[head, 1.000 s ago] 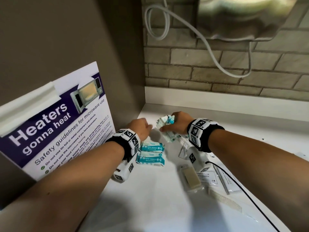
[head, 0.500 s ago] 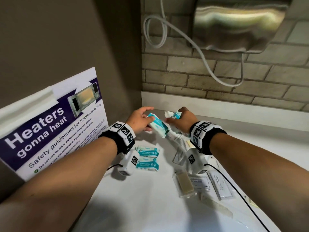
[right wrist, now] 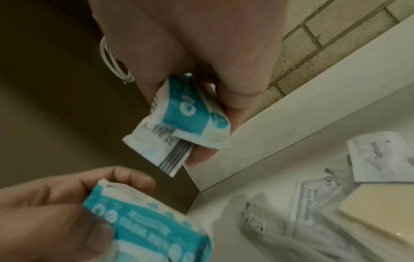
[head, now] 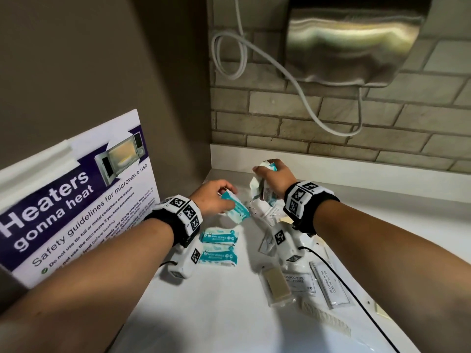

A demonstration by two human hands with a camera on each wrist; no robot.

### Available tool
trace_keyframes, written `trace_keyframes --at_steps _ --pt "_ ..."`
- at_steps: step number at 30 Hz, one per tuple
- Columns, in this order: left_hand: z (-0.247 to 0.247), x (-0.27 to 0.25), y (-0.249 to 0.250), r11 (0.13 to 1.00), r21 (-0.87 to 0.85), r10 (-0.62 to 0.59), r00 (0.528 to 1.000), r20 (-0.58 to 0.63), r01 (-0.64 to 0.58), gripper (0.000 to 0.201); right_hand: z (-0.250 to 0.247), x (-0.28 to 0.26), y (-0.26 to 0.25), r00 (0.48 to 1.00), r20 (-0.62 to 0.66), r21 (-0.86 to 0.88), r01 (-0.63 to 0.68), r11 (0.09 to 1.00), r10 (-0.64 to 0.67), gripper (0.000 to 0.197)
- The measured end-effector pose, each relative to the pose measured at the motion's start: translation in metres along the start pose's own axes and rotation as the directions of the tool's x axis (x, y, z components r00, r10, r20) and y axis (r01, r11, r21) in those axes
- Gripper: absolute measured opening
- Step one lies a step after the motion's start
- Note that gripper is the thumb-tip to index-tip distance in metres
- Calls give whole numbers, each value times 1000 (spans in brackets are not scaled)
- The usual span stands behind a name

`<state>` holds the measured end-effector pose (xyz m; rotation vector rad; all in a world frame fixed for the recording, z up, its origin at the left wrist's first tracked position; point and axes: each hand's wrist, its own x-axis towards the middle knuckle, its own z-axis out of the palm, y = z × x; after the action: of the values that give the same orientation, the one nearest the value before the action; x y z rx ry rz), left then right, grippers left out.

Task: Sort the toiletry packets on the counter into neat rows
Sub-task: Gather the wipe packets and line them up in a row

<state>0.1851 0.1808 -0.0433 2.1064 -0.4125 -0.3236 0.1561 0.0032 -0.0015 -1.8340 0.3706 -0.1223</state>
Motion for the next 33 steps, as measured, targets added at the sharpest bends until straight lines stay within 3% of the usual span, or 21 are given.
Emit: trace_keyframes --at_steps 5,9,11,16,21,25,33 --pt "-3 4 -2 1000 7 -23 991 -132 24 38 2 0 -4 995 28 135 -99 986 96 39" --pt "-9 9 4 995 -95 -11 968 -249 -13 16 8 -1 2 987 67 -50 -143 988 147 56" --pt "-11 12 9 988 -145 16 963 -269 -57 20 10 -3 4 987 70 -89 -139 986 145 51" --pt "-14 9 22 965 -234 59 968 -244 -118 39 14 -8 8 976 138 -36 -164 986 167 32" --pt "-17 6 23 981 -189 13 977 -214 -54 46 10 -10 11 978 176 28 -116 993 109 10" --pt "-21 7 22 978 -208 -41 975 -218 -6 55 2 -6 15 987 145 88 -84 993 70 20" --pt "-22 8 18 998 -59 15 961 -276 -33 70 0 -3 15 987 153 193 -71 979 41 21"
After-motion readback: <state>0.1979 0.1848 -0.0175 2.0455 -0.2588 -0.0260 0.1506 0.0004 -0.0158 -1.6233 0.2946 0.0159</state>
